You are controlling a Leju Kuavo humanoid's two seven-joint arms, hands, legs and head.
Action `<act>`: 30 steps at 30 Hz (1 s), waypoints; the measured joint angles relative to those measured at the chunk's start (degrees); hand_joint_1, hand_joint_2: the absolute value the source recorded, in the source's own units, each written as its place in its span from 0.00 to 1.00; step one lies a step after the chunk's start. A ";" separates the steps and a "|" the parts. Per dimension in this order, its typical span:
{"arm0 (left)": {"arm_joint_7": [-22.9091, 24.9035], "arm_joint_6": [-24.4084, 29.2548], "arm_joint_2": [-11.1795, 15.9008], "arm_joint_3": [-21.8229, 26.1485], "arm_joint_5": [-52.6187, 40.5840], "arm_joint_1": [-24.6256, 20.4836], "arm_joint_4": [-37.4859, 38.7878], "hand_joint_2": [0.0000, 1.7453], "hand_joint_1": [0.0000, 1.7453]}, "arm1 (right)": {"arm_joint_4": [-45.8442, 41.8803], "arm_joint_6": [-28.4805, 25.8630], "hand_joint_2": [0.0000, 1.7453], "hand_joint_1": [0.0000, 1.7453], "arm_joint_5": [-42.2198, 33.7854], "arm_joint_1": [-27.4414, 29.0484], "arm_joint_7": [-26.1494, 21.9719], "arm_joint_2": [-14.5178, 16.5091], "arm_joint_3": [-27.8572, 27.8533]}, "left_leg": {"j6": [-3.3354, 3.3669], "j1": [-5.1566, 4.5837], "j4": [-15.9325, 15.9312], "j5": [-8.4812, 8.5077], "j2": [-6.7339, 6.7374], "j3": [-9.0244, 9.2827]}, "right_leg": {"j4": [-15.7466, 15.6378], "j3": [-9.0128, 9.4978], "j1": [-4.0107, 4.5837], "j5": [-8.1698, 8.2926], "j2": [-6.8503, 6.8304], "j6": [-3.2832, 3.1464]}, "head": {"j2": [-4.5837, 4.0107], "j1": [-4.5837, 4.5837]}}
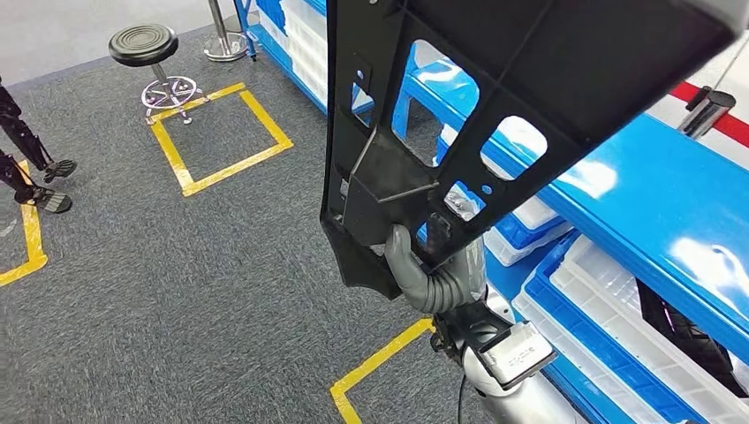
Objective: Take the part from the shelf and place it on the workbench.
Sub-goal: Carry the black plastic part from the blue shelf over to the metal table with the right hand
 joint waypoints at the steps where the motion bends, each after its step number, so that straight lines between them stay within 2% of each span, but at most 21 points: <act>1: 0.04 0.03 -0.03 -0.02 0.00 -0.06 0.01 1.00 0.00 | -0.01 0.00 1.00 1.00 -0.05 0.03 -0.02 -0.06 0.01 | 0.35 0.17 -0.28 0.25 -0.55 0.13 | 2.34 -1.01 -0.11 -1.24 1.34 -0.01 | 0.00 0.05; 3: 0.14 0.05 -0.07 -0.04 0.01 -0.17 0.01 1.00 0.00 | -0.01 -0.01 1.00 1.00 -0.06 0.19 -0.05 -0.23 0.04 | 0.64 0.22 -0.37 0.43 -1.77 0.05 | 9.99 -4.59 -0.44 -4.59 3.53 -0.31 | 0.00 0.10; 4: 0.20 0.05 -0.07 -0.05 0.03 -0.16 0.01 1.00 0.00 | 0.00 -0.01 1.00 1.00 -0.03 0.34 -0.07 -0.33 0.08 | 0.66 0.22 -0.36 0.45 -2.47 -0.02 | 13.59 -6.39 -0.51 -5.83 3.86 -0.27 | 0.00 0.11; 5: 0.29 0.05 -0.07 -0.05 0.08 -0.10 0.02 1.00 0.00 | 0.00 -0.01 1.00 1.00 0.02 0.49 -0.06 -0.39 0.15 | 0.66 0.23 -0.34 0.47 -3.19 -0.05 | 15.44 -7.39 -0.59 -6.19 3.97 0.03 | 0.00 0.11; 6: 0.41 0.07 -0.09 -0.05 0.13 -0.03 0.04 1.00 0.00 | 0.00 -0.01 1.00 1.00 0.10 0.60 -0.06 -0.43 0.23 | 0.63 0.26 -0.30 0.49 -3.93 -0.05 | 14.98 -7.28 -0.71 -5.55 4.06 0.54 | 0.00 0.10; 7: 0.52 0.13 -0.13 -0.05 0.20 0.01 0.05 1.00 0.00 | 0.00 0.01 1.00 1.00 0.17 0.64 -0.06 -0.44 0.33 | 0.57 0.30 -0.21 0.49 -4.64 -0.02 | 12.15 -5.99 -0.91 -4.04 4.30 1.16 | 0.00 0.11; 8: 0.64 0.25 -0.19 -0.05 0.26 0.02 0.07 1.00 0.00 | 0.00 0.05 1.00 1.00 0.23 0.64 -0.05 -0.45 0.44 | 0.43 0.36 -0.05 0.47 -5.35 -0.02 | 7.90 -4.01 -1.23 -2.15 4.97 1.78 | 0.00 0.11; 9: 0.75 0.44 -0.22 -0.04 0.30 0.01 0.07 1.00 0.00 | 0.00 0.14 1.00 1.00 0.27 0.64 -0.04 -0.44 0.55 | 0.16 0.30 0.21 0.39 -6.02 -0.11 | 4.03 -2.27 -1.42 -0.63 5.79 2.07 | 0.00 0.11; 11: 0.89 0.84 -0.23 -0.03 0.34 0.08 0.08 1.00 0.00 | -0.01 0.38 1.00 1.00 0.25 0.68 0.03 -0.40 0.78 | -0.59 0.20 0.54 0.37 -7.05 -0.50 | -0.17 -0.41 -1.51 0.93 6.72 1.73 | 0.00 0.06; 13: 0.91 0.97 -0.19 -0.02 0.33 0.34 0.10 1.00 0.00 | -0.02 0.56 1.00 1.00 0.20 0.68 0.10 -0.31 0.92 | -1.37 0.32 0.43 0.65 -7.76 -0.89 | -0.43 -0.37 -1.38 1.26 6.05 0.81 | 0.00 0.01; 14: 0.92 0.92 -0.17 -0.04 0.27 0.51 0.13 1.00 0.00 | -0.03 0.60 1.00 1.00 0.19 0.66 0.11 -0.23 0.95 | -1.64 0.45 0.53 0.61 -7.66 -1.05 | -0.53 -0.36 -1.46 1.47 5.65 0.44 | 0.00 0.00; 16: 1.04 0.79 -0.10 -0.15 0.09 0.64 0.15 1.00 0.00 | -0.04 0.64 1.00 1.00 0.19 0.68 0.11 -0.04 0.98 | -2.11 0.53 3.33 -1.25 -5.45 -2.45 | -0.77 -0.28 -1.64 1.73 4.69 -0.49 | 0.00 -0.24; 18: 1.39 0.71 -0.01 -0.32 -0.07 0.46 0.16 1.00 0.00 | -0.04 0.66 1.00 1.00 0.21 0.91 0.10 0.05 0.99 | -2.53 0.55 10.49 -5.06 -2.55 -5.85 | -0.82 -0.27 -1.29 1.71 3.55 -1.26 | 0.00 -0.49; 19: 1.61 0.71 0.02 -0.42 -0.12 0.36 0.16 1.00 0.00 | -0.03 0.66 1.00 1.00 0.26 1.06 0.08 0.06 0.99 | -2.68 0.59 14.23 -6.58 -1.91 -7.67 | -0.82 -0.30 -1.10 1.66 2.92 -1.42 | 0.00 -0.50; 20: 1.85 0.73 0.02 -0.52 -0.17 0.32 0.16 1.00 0.00 | -0.03 0.66 1.00 1.00 0.33 1.20 0.06 0.08 1.01 | -2.73 0.61 16.59 -7.20 -1.61 -8.83 | -0.81 -0.32 -0.92 1.63 2.29 -1.52 | 0.00 -0.49; 21: 2.09 0.80 0.00 -0.63 -0.21 0.29 0.16 1.00 0.00 | -0.02 0.66 1.00 1.00 0.42 1.29 0.04 0.11 1.03 | -2.68 0.62 16.80 -6.77 -1.44 -8.90 | -0.81 -0.33 -0.80 1.59 1.70 -1.58 | 0.00 -0.50; 22: 2.33 0.92 -0.01 -0.72 -0.23 0.25 0.15 1.00 0.00 | -0.03 0.65 1.00 1.00 0.49 1.33 0.02 0.18 1.05 | -2.53 0.61 14.87 -5.49 -1.22 -7.81 | -0.81 -0.31 -0.68 1.56 1.15 -1.61 | 0.00 -0.49; 24: 2.80 1.33 -0.01 -0.79 -0.19 -0.03 0.12 1.00 0.00 | -0.04 0.65 1.00 1.00 0.69 1.32 0.01 0.44 1.07 | -1.83 0.29 6.89 -2.33 0.71 -3.27 | -0.80 -0.17 -0.39 1.46 0.17 -1.61 | 0.00 -0.49; 26: 3.08 1.79 -0.05 -0.80 -0.07 -0.43 0.07 1.00 0.00 | -0.04 0.78 1.00 1.00 0.92 1.25 0.02 0.74 1.04 | -1.11 -0.22 1.65 -1.00 2.25 -0.37 | -0.76 -0.11 0.03 1.27 -0.65 -1.35 | 0.00 -0.45; 28: 3.17 2.24 -0.10 -0.80 0.03 -0.64 0.05 1.00 0.00 | -0.03 0.98 1.00 1.00 1.03 1.19 0.04 1.02 1.03 | -0.72 -0.55 1.01 -0.93 1.55 -0.26 | -0.85 0.01 0.23 1.11 -1.53 -0.93 | 0.00 -0.43; 30: 3.21 2.68 -0.20 -0.81 0.12 -0.66 0.06 1.00 0.00 | -0.02 1.06 1.00 1.00 1.04 1.10 0.08 1.31 0.97 | -0.17 -0.28 0.21 -0.41 0.46 0.17 | -0.20 -0.08 0.17 0.49 -1.09 -0.47 | 0.00 -0.37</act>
